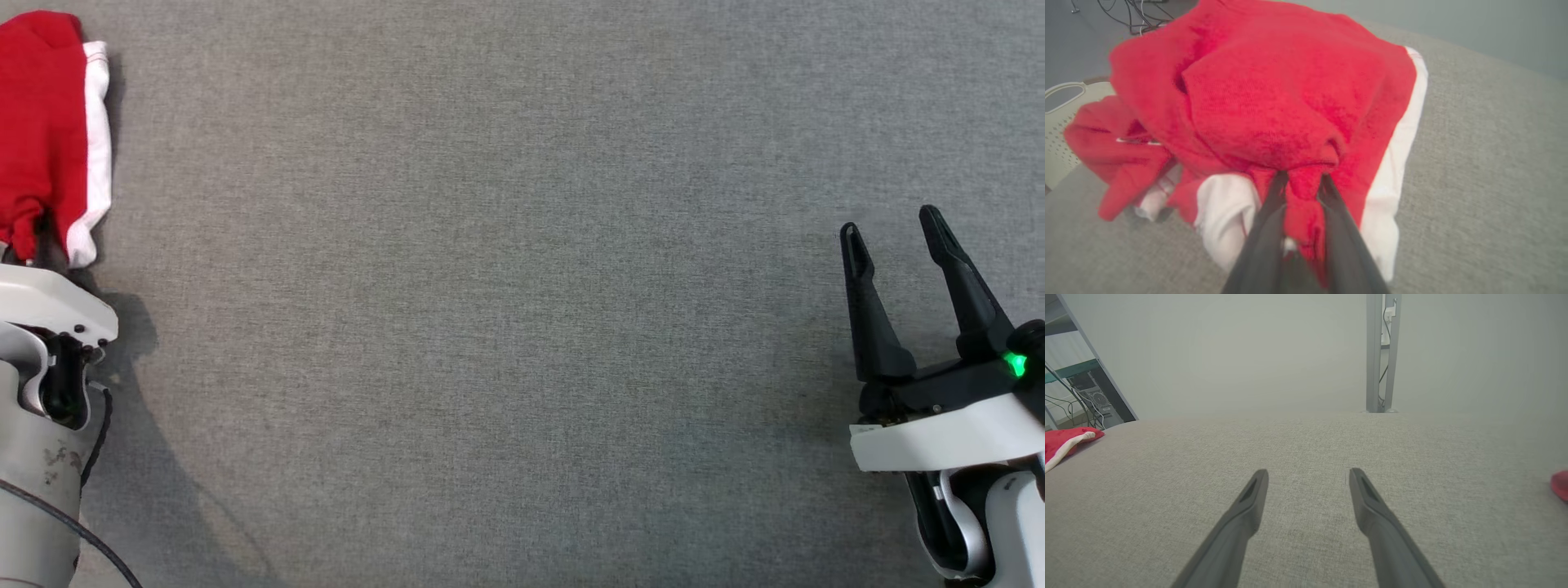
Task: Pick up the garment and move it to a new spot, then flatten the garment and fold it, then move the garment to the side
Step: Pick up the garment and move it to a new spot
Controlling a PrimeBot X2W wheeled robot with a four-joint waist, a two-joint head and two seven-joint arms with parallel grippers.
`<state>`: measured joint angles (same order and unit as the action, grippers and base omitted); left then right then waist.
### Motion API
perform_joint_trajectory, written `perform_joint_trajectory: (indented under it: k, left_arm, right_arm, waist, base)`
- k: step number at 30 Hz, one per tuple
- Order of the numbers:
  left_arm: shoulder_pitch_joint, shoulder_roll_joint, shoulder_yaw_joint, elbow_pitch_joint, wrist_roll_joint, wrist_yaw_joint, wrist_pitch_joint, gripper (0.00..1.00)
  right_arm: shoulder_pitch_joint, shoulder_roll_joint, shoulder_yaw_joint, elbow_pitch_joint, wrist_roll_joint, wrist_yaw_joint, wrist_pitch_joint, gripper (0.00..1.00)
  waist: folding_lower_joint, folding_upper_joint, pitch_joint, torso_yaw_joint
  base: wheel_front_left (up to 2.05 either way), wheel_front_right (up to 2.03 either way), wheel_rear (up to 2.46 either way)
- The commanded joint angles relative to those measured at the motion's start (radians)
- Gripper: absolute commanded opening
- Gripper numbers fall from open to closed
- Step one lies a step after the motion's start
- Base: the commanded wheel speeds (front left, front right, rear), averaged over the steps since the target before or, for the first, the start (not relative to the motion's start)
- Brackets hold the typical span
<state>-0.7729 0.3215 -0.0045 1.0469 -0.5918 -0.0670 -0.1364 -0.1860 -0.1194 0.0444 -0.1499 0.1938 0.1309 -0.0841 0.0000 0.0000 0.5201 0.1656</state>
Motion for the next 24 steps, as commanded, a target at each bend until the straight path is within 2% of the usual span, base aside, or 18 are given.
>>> perform_joint_trajectory:
  k: [1, 4, 10, 13, 19, 24]
  left_arm:
    - [-0.022, 0.01, -0.007, 0.014, 0.011, -0.016, -0.04, 0.0]
    - [-0.027, 0.029, -0.007, 0.013, 0.019, -0.021, -0.081, 0.0]
    - [-0.01, 0.078, 0.006, -0.125, 0.065, -0.02, -0.127, 0.0]
    - [0.037, 0.088, 0.024, -0.252, 0.09, 0.0, -0.127, 0.0]
    - [0.197, 0.064, 0.015, -0.547, 0.127, 0.034, -0.124, 0.0]
    - [0.371, 0.033, -0.012, -0.827, 0.141, 0.086, -0.067, 0.0]
  right_arm:
    - [-0.013, 0.001, -0.004, 0.01, 0.008, 0.0, -0.016, 1.0]
    - [-0.01, 0.003, -0.007, 0.02, 0.008, 0.0, -0.023, 1.0]
    - [0.015, 0.009, -0.017, 0.05, 0.013, 0.0, -0.043, 1.0]
    - [0.032, 0.015, -0.021, 0.06, 0.018, 0.0, -0.046, 1.0]
    - [0.073, 0.027, -0.03, 0.072, 0.025, 0.0, -0.054, 1.0]
    - [0.106, 0.037, -0.042, 0.07, 0.027, 0.0, -0.054, 1.0]
  waist:
    - [0.0, 0.0, -0.002, -0.017]
    - [0.0, 0.0, -0.018, -0.021]
    - [0.0, 0.0, -0.106, -0.026]
    - [0.0, 0.0, -0.152, -0.029]
    - [0.0, 0.0, -0.241, -0.053]
    - [0.0, 0.0, -0.288, -0.092]
  base:
    - [0.0, 0.0, 0.0]
    - [0.0, 0.0, 0.0]
    - [0.0, 0.0, 0.0]
    - [0.0, 0.0, 0.0]
    - [0.0, 0.0, 0.0]
    - [0.0, 0.0, 0.0]
